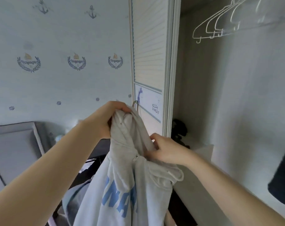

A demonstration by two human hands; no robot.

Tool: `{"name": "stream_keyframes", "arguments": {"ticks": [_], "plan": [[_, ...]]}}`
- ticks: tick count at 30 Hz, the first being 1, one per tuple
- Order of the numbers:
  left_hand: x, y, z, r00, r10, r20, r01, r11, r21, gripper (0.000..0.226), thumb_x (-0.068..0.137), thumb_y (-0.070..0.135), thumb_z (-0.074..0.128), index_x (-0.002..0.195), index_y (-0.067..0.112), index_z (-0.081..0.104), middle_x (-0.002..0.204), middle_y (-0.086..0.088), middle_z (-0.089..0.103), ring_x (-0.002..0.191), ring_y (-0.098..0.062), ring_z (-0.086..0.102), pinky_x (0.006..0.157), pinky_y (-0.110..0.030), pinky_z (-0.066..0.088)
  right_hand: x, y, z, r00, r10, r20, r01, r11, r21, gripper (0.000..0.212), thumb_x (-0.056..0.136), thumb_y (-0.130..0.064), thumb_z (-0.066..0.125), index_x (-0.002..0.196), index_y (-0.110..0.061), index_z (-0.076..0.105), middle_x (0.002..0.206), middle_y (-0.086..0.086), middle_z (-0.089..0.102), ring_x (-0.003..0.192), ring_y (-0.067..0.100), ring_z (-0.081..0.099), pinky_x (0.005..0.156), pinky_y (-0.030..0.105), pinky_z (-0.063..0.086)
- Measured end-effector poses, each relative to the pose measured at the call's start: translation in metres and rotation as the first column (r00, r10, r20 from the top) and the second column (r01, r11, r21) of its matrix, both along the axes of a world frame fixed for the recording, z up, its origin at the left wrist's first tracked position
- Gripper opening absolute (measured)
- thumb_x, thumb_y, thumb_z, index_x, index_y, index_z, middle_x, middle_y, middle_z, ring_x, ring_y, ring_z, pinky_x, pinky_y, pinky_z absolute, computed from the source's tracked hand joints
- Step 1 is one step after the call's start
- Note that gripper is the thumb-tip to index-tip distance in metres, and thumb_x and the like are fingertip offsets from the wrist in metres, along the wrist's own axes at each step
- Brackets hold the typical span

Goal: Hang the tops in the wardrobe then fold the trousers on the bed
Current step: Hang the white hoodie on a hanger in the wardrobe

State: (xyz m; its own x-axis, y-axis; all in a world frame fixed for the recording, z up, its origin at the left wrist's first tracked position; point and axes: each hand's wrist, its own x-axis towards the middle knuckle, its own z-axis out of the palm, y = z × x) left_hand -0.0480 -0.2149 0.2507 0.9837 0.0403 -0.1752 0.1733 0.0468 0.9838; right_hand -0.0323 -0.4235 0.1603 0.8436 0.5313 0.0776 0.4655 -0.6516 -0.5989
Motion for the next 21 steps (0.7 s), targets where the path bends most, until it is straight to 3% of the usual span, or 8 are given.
{"name": "stream_keyframes", "arguments": {"ticks": [3,6,10,13,16,18,20,21], "plan": [[0.025,-0.006,-0.005,0.997,-0.059,-0.046,0.062,0.996,0.065,0.011,0.068,0.017,0.073,0.072,0.007,0.072,0.08,-0.012,0.074,0.073,-0.024,0.074,0.071,-0.031,0.057,0.017,-0.023,-0.013,0.988,-0.143,0.063,0.139,0.988,0.065,0.039,0.093,-0.041,0.053,0.063,-0.02,0.04,0.057,-0.01,0.041,0.042,-0.001,0.036,0.044,0.018,0.025],[0.061,-0.007,-0.01,0.994,-0.084,-0.072,0.096,0.978,0.183,0.017,0.07,0.02,0.078,0.074,0.005,0.071,0.066,-0.01,0.073,0.057,-0.017,0.072,0.046,-0.022,0.053,0.03,-0.05,-0.002,0.941,-0.334,0.062,0.305,0.91,0.282,0.046,0.094,-0.038,0.054,0.058,-0.023,0.028,0.052,-0.011,0.026,0.046,0.007,0.025,0.048,0.027,0.019],[0.102,-0.012,-0.019,0.964,-0.239,-0.114,0.26,0.936,0.236,0.06,0.037,0.038,0.095,0.086,0.008,0.079,0.089,-0.013,0.076,0.081,-0.025,0.075,0.067,-0.031,0.058,0.042,-0.067,0.017,0.857,-0.491,0.158,0.361,0.79,0.496,0.049,0.094,-0.034,0.056,0.055,-0.024,0.026,0.045,-0.013,0.021,0.043,0.004,0.02,0.04,0.018,0.016],[0.134,-0.02,-0.027,0.909,-0.411,-0.073,0.406,0.829,0.384,0.081,0.039,0.05,0.096,0.103,0.006,0.074,0.095,-0.011,0.076,0.087,-0.024,0.074,0.078,-0.033,0.058,0.053,-0.07,0.026,0.791,-0.603,0.106,0.409,0.649,0.642,0.051,0.093,-0.038,0.056,0.052,-0.024,0.029,0.049,-0.013,0.019,0.047,0.005,0.017,0.039,0.016,0.014],[0.163,-0.03,-0.033,0.794,-0.581,-0.182,0.562,0.585,0.585,0.102,0.046,0.062,0.09,0.124,0.008,0.054,0.104,-0.006,0.072,0.088,-0.02,0.074,0.076,-0.033,0.059,0.06,-0.069,0.049,0.775,-0.628,0.063,0.406,0.573,0.712,0.05,0.09,-0.042,0.057,0.058,-0.023,0.025,0.059,-0.012,0.017,0.057,0.01,0.016,0.044,0.021,0.015],[0.176,-0.038,-0.035,0.737,-0.587,-0.335,0.564,0.263,0.782,0.113,0.045,0.076,0.081,0.128,0.008,0.046,0.104,-0.003,0.064,0.078,-0.016,0.075,0.068,-0.03,0.06,0.06,-0.066,0.064,0.758,-0.645,0.101,0.414,0.595,0.689,0.05,0.084,-0.047,0.058,0.06,-0.018,0.024,0.059,-0.011,0.017,0.057,0.011,0.016,0.045,0.022,0.015],[0.19,-0.055,-0.038,0.66,-0.618,-0.427,0.485,-0.084,0.871,0.111,0.05,0.083,0.07,0.131,0.009,0.052,0.114,-0.011,0.062,0.093,-0.021,0.072,0.085,-0.036,0.058,0.061,-0.064,0.076,0.734,-0.666,0.135,0.427,0.607,0.671,0.052,0.08,-0.049,0.058,0.06,-0.012,0.027,0.059,-0.008,0.019,0.056,0.011,0.019,0.046,0.023,0.016],[0.194,-0.066,-0.039,0.609,-0.671,-0.424,0.442,-0.157,0.883,0.101,0.057,0.081,0.069,0.13,0.012,0.055,0.12,-0.012,0.062,0.103,-0.024,0.067,0.09,-0.037,0.056,0.06,-0.065,0.081,0.72,-0.679,0.141,0.443,0.606,0.661,0.053,0.08,-0.048,0.059,0.06,-0.009,0.03,0.06,-0.005,0.021,0.057,0.013,0.021,0.048,0.025,0.018]]}}
